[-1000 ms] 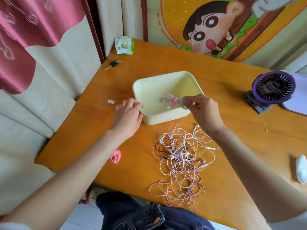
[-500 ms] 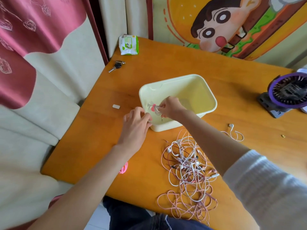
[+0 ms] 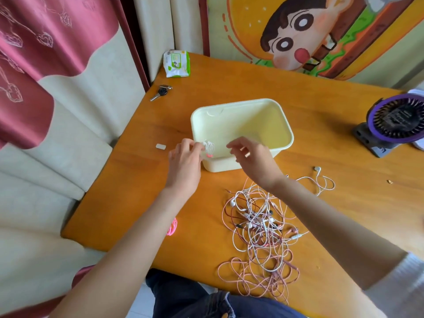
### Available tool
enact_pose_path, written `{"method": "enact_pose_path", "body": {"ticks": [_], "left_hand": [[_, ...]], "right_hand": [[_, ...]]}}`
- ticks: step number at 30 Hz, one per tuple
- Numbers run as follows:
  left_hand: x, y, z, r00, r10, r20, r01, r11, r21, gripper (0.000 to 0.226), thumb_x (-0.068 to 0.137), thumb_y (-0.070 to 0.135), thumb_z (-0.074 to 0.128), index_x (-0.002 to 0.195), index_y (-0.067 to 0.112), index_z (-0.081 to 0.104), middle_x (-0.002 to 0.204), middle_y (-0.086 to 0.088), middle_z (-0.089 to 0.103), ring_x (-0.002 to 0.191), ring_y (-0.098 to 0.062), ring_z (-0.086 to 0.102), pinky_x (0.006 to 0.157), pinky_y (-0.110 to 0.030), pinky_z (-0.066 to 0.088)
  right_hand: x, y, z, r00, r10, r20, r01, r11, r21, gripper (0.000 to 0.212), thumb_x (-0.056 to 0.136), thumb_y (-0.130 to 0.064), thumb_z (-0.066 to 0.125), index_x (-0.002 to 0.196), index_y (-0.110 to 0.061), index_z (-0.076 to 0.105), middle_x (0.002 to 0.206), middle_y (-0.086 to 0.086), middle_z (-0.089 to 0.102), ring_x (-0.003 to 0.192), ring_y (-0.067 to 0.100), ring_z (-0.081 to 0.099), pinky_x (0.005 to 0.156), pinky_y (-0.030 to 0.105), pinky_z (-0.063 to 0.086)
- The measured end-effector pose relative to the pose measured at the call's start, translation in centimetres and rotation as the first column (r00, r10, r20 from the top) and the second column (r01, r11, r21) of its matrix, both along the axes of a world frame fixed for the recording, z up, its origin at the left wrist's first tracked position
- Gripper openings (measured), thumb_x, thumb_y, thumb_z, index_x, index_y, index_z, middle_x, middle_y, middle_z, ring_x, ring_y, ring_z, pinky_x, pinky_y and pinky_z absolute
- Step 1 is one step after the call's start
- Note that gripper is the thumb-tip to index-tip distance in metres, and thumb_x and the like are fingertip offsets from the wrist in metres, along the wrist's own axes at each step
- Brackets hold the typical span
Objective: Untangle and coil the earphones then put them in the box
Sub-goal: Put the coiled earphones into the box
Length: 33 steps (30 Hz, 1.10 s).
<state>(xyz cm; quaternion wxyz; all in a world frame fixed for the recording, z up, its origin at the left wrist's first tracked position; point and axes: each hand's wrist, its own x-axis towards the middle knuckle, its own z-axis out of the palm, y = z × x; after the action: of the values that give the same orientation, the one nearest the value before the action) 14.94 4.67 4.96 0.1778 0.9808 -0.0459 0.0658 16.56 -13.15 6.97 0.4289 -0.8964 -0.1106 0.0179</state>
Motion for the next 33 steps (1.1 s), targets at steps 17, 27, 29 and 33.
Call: {"method": "enact_pose_path", "body": {"ticks": [17, 27, 29, 33], "left_hand": [[-8.6, -8.1, -6.4, 0.871, -0.033, -0.49, -0.106, 0.962, -0.253, 0.017, 0.095, 0.028, 0.05, 0.088, 0.015, 0.059, 0.095, -0.006, 0.061, 0.094, -0.028, 0.055, 0.076, -0.034, 0.039], [-10.0, -7.4, -2.9, 0.884, -0.228, -0.408, -0.066, 0.804, -0.591, 0.03, 0.095, 0.012, 0.047, 0.066, 0.014, 0.039, 0.073, 0.004, 0.037, 0.06, -0.006, 0.033, 0.058, -0.019, 0.028], [-10.0, -6.8, -2.3, 0.888, -0.211, -0.409, -0.066, 0.821, -0.567, 0.028, 0.095, 0.014, 0.047, 0.067, 0.015, 0.042, 0.074, 0.005, 0.038, 0.063, -0.006, 0.035, 0.06, -0.019, 0.028], [-9.4, -4.4, -2.0, 0.924, -0.114, -0.365, -0.082, 0.873, -0.481, 0.019, 0.094, 0.02, 0.053, 0.077, 0.014, 0.058, 0.083, 0.001, 0.049, 0.078, -0.013, 0.048, 0.064, -0.016, 0.032]], "right_hand": [[-13.9, -4.2, -8.6, 0.865, 0.374, -0.334, -0.492, 0.764, -0.418, 0.035, 0.097, -0.026, 0.045, 0.131, -0.019, 0.05, 0.132, 0.0, 0.048, 0.123, 0.021, 0.041, 0.104, 0.032, 0.035], [-10.3, -5.3, -5.6, 0.991, 0.117, -0.066, -0.127, 0.976, -0.179, 0.033, 0.092, -0.018, 0.056, 0.124, -0.011, 0.055, 0.12, 0.011, 0.051, 0.101, 0.027, 0.058, 0.083, 0.037, 0.049], [-9.7, -4.9, -5.2, 0.985, 0.165, -0.056, -0.172, 0.97, -0.171, 0.022, 0.09, -0.02, 0.06, 0.107, -0.007, 0.067, 0.109, 0.012, 0.06, 0.101, 0.03, 0.058, 0.084, 0.035, 0.046], [-9.2, -4.3, -3.6, 0.995, 0.09, -0.037, -0.093, 0.99, -0.102, 0.015, 0.09, -0.02, 0.062, 0.094, -0.008, 0.07, 0.091, 0.008, 0.068, 0.086, 0.026, 0.062, 0.077, 0.034, 0.047]]}}
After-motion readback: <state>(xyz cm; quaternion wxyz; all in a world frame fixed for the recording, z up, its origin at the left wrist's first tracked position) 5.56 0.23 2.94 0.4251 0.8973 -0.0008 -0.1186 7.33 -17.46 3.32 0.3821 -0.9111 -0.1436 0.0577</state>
